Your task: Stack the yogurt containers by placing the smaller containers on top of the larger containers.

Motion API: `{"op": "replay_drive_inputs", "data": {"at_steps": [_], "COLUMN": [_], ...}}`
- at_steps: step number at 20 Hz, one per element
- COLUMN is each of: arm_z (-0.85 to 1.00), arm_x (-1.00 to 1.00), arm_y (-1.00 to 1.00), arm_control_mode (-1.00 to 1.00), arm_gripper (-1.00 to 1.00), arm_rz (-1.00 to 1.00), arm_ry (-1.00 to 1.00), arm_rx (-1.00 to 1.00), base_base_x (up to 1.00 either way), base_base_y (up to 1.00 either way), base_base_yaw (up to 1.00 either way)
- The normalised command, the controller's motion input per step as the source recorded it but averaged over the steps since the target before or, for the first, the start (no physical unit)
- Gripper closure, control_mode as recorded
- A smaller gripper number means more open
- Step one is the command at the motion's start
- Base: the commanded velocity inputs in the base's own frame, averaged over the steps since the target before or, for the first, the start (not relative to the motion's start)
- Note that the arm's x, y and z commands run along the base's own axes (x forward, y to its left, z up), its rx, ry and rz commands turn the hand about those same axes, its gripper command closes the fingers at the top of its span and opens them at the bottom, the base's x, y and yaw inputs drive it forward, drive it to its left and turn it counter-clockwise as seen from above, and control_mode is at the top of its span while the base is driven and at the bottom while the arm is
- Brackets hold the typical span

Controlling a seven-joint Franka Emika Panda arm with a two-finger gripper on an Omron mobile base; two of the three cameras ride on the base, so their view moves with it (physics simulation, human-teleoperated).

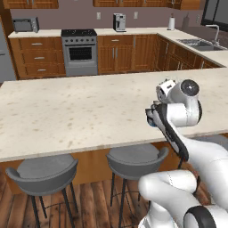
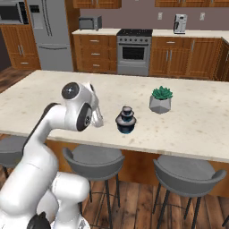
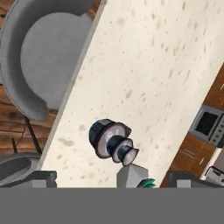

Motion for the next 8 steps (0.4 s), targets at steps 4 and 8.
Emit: {"op": "replay_drive_inputs", "data": {"at_steps": [4, 8], "arm_z": [0.66, 0.69], "arm_x": [-1.00, -1.00], "arm_y": [0.00, 0.00], "arm_control_mode": [-1.00, -1.00], "arm_gripper": [-1.00, -1.00], "arm_rz": [0.19, 0.17], "arm_ry": [-0.08, -0.03], "arm_rx": [0.00, 0.00], "base_base_x": [0.00, 0.00], "base_base_y": [0.00, 0.00], "base_base_yaw": [0.00, 0.00]}}
